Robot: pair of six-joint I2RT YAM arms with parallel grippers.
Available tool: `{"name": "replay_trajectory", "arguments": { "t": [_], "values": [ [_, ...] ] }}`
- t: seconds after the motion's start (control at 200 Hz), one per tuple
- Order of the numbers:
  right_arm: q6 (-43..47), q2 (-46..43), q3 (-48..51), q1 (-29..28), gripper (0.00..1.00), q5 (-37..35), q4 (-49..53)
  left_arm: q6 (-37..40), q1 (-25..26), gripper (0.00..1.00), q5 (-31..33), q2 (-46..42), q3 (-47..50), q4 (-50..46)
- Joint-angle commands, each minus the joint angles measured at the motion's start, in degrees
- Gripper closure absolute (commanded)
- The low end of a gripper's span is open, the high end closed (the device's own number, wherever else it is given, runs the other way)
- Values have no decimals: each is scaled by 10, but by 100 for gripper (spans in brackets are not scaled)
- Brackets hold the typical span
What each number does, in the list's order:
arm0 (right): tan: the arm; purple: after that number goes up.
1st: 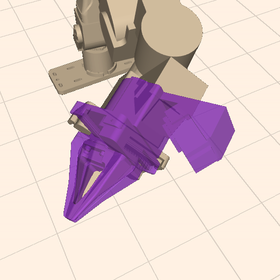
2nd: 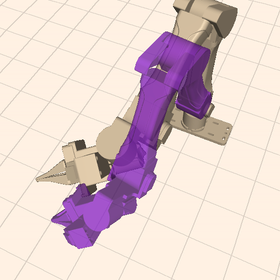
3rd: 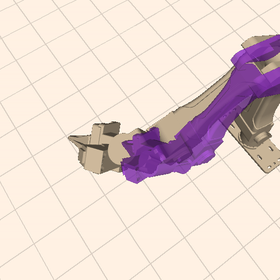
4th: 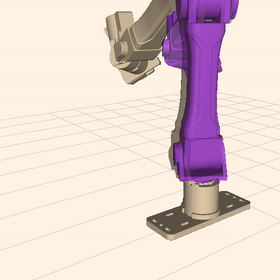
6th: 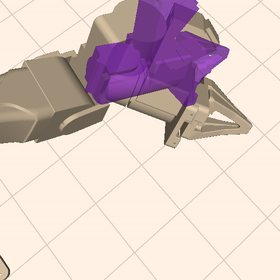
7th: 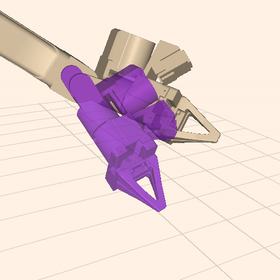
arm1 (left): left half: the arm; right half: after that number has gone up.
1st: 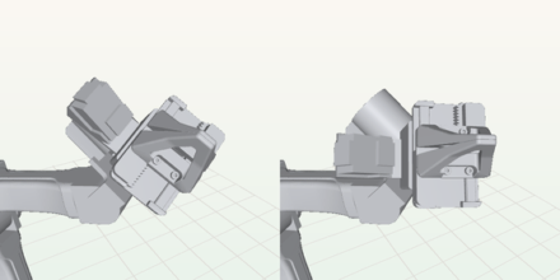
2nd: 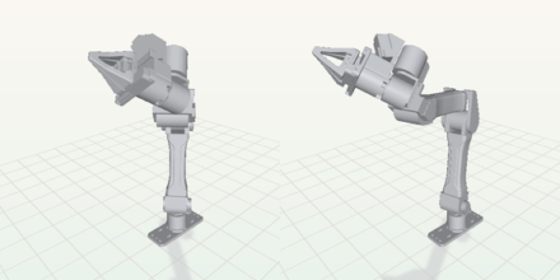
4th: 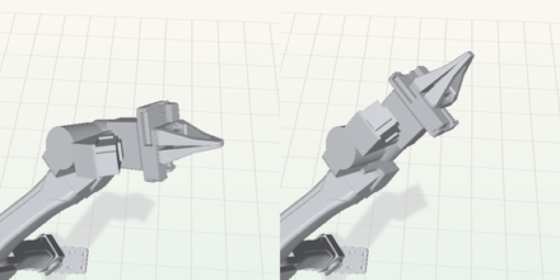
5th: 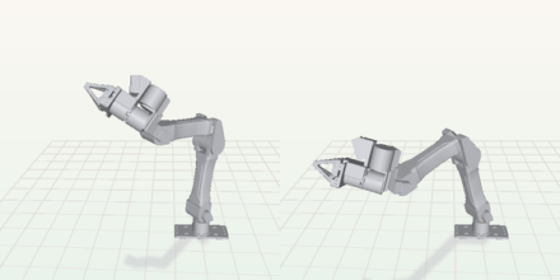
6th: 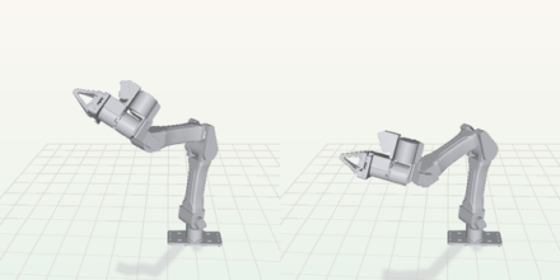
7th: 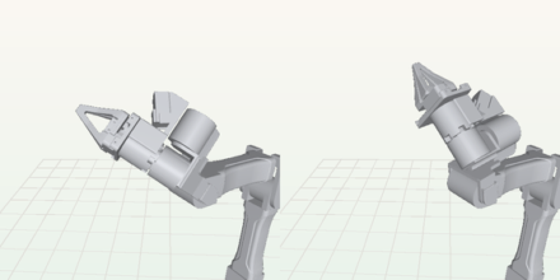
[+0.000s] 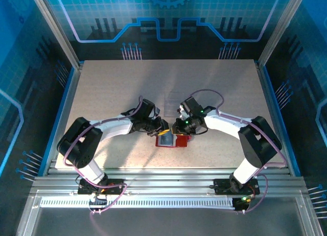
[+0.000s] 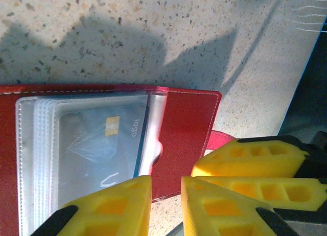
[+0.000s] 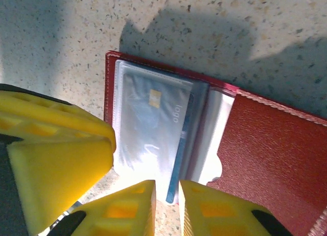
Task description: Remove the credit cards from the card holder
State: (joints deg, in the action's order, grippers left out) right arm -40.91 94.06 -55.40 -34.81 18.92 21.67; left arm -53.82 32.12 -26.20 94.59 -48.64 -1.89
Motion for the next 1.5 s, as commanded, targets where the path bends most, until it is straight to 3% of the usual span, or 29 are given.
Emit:
{"name": "replay_trajectory", "arguments": {
  "t": [0.0, 0.27, 0.86, 1.196, 1.496],
  "values": [
    [-27, 1, 21, 4, 79, 19, -19, 14, 1, 77, 7, 11, -12, -26],
    [4, 28, 31, 11, 80, -30, -8, 14, -3, 78, 9, 8, -13, -29],
    [24, 44, 27, 12, 80, -30, -31, -9, -2, 79, 2, 2, 31, 7],
    [-24, -2, 43, 12, 79, 29, -78, -3, -2, 81, 16, 5, 30, -7],
    [-56, 35, 45, 15, 74, 95, -134, 11, -1, 83, 29, 9, 20, -42]
  ]
}}
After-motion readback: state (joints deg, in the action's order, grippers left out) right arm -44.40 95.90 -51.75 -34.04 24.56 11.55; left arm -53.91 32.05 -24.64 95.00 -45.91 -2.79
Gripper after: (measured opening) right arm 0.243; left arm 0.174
